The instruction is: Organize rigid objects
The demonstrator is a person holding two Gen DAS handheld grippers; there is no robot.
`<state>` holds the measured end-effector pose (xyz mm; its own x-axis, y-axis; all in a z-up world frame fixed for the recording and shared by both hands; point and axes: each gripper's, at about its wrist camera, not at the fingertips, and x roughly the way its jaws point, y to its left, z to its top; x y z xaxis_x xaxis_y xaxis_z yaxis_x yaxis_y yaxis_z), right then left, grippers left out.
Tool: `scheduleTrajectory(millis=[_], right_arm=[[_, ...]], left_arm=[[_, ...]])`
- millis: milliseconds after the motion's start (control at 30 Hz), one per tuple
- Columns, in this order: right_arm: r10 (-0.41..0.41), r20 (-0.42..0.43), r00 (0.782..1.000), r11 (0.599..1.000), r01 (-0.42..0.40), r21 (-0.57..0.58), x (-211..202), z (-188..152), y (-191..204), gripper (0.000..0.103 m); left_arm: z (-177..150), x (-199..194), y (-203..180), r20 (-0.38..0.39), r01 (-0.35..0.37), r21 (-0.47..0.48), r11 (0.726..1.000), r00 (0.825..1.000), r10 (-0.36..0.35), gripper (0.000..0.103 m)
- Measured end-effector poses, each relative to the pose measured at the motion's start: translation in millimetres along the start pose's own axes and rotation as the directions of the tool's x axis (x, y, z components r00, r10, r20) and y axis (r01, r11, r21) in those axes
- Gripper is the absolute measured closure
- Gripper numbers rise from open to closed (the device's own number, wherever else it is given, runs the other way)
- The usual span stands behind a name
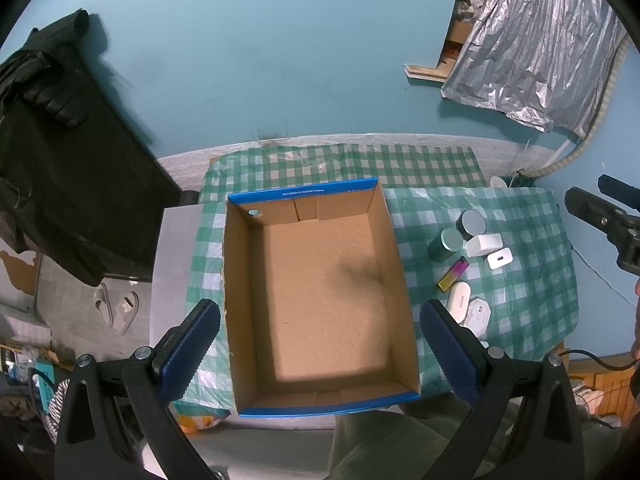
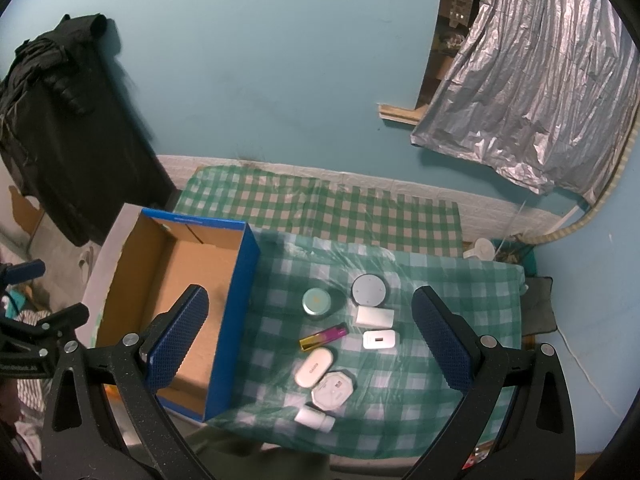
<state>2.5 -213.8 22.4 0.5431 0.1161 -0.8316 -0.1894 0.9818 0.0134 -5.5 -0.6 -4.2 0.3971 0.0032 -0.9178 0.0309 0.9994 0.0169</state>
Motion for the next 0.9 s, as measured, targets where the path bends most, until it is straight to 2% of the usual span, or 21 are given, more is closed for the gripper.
scheduleTrajectory(millis=[667,900], right_arm=[[0.003,-0.010,1.000,1.000,-0.003,0.000,1.4,-10.7,6.0,0.002],[0.028,-0.071,0.997,1.000,-0.028,0.012,18.3,-13.3,-1.5,0.002]], left_arm=[[-6.1,3.6,9.7,-0.011,-0.001,0.004,1.000,1.000,0.001,0.002],[-10.9,12.9,28.4,-0.036,-0.022,0.005,1.000,0.999,0.022,0.002]])
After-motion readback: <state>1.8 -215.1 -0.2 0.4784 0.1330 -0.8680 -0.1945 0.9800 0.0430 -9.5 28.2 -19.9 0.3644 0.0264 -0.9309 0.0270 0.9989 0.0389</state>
